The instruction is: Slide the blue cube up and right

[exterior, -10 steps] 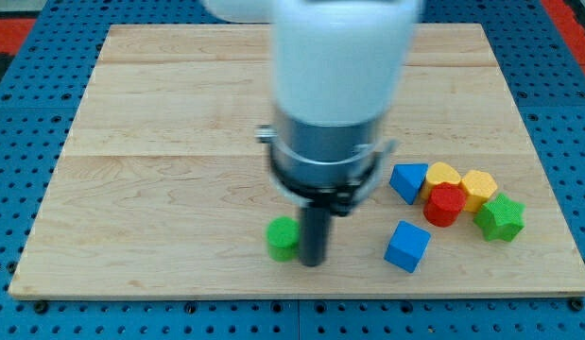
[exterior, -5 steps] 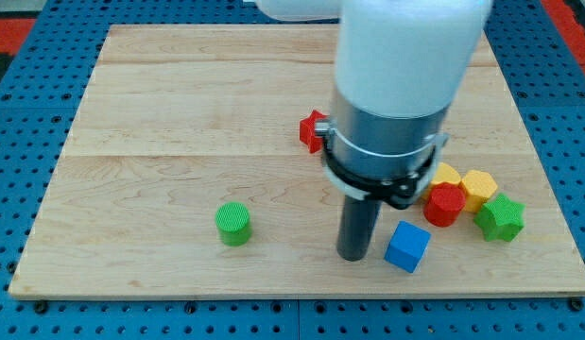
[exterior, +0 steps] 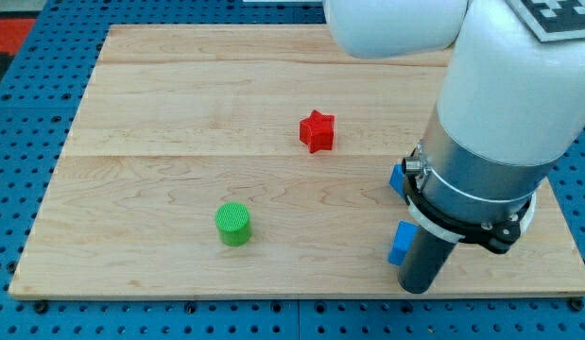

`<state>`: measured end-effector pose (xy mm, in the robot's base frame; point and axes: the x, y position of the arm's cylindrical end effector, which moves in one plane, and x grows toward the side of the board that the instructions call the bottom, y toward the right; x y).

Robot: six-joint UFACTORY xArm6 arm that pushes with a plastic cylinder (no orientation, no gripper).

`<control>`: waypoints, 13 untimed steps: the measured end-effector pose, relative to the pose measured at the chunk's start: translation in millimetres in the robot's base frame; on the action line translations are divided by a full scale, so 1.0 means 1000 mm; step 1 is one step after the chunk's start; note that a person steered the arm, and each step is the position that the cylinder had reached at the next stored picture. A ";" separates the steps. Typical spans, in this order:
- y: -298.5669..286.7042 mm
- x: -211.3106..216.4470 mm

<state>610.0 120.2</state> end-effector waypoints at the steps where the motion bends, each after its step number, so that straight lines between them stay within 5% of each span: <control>1: 0.011 -0.006; 6: -0.035 -0.144; 10: -0.141 -0.153; 12: -0.137 -0.160; 13: -0.088 -0.160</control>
<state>449.8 32.6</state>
